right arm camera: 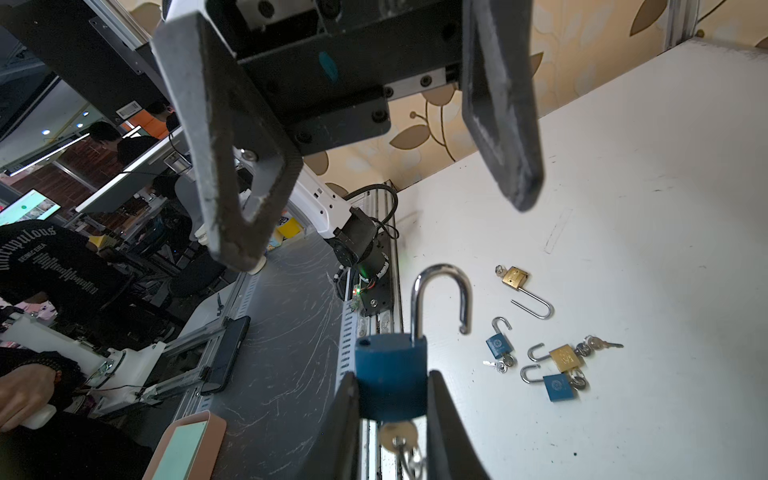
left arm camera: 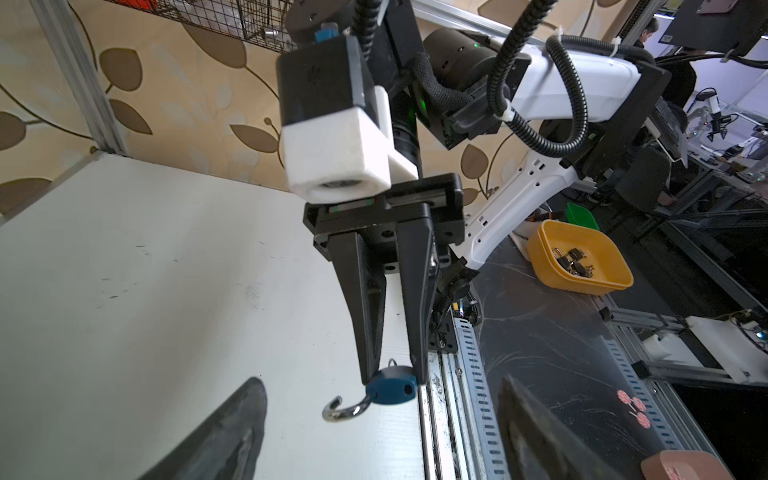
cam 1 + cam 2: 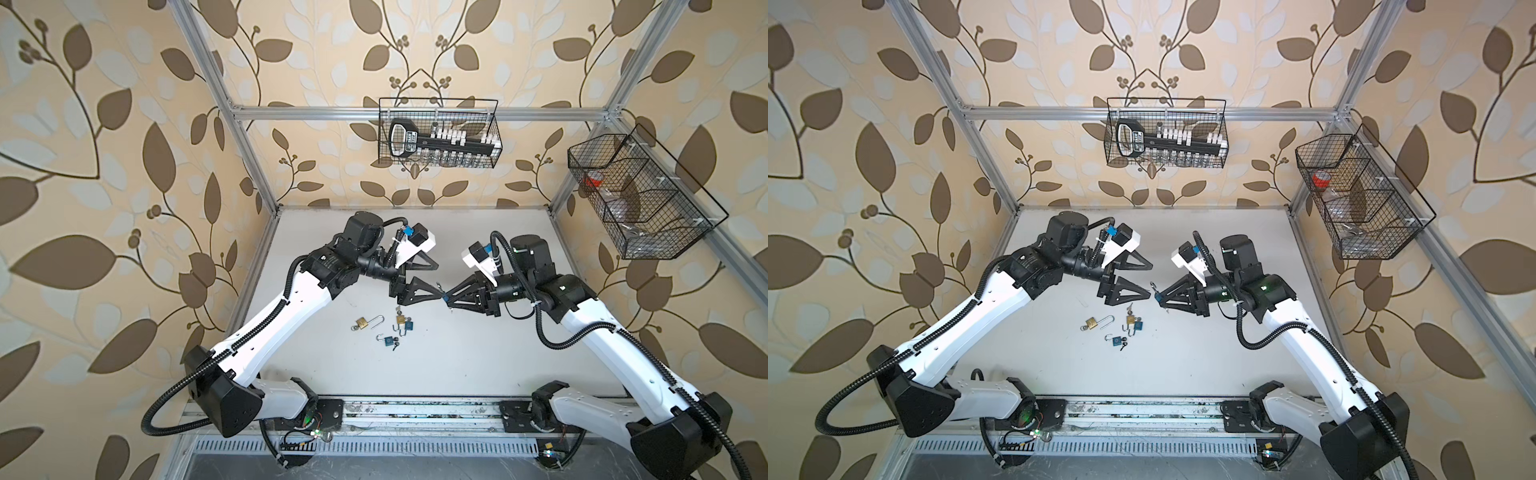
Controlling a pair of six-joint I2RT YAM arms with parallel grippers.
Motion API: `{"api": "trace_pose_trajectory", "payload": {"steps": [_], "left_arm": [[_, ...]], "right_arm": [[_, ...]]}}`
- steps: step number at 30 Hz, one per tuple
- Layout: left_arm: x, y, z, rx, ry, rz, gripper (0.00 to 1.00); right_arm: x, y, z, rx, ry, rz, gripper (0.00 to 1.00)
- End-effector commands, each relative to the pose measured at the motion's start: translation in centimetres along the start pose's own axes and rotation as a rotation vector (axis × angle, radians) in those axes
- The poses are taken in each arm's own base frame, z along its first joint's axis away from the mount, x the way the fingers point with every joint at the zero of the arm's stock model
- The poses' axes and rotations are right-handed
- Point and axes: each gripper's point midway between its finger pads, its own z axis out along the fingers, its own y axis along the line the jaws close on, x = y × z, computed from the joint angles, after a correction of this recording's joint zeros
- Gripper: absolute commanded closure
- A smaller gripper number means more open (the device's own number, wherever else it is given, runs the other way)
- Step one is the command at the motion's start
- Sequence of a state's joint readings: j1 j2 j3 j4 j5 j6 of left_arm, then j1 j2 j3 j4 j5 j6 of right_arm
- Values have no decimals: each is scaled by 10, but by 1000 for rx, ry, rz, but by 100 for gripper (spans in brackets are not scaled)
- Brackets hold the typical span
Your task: Lock with the key
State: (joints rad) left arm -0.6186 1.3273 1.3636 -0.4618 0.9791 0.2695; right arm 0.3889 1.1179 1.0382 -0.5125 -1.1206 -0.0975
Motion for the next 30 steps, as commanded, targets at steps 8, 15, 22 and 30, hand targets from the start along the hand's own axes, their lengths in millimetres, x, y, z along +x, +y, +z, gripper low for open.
{"api": "trace_pose_trajectory", "payload": {"steps": [8,15,22,30], "left_arm": [[-3,-16,7,73,7,39,24],[1,-17,10,81,21,35,37],[0,-19,8,78,20,44,52],[-3,-19,4,40,17,64,60]], "right_arm": [[-17,15,-4,-20,-29,-82,100],[-23,8,-7,49,-50,-103,100],[-26,2,-14,121,-70,-118,100],[-24,7,-13,78,-68,-114,100]]}}
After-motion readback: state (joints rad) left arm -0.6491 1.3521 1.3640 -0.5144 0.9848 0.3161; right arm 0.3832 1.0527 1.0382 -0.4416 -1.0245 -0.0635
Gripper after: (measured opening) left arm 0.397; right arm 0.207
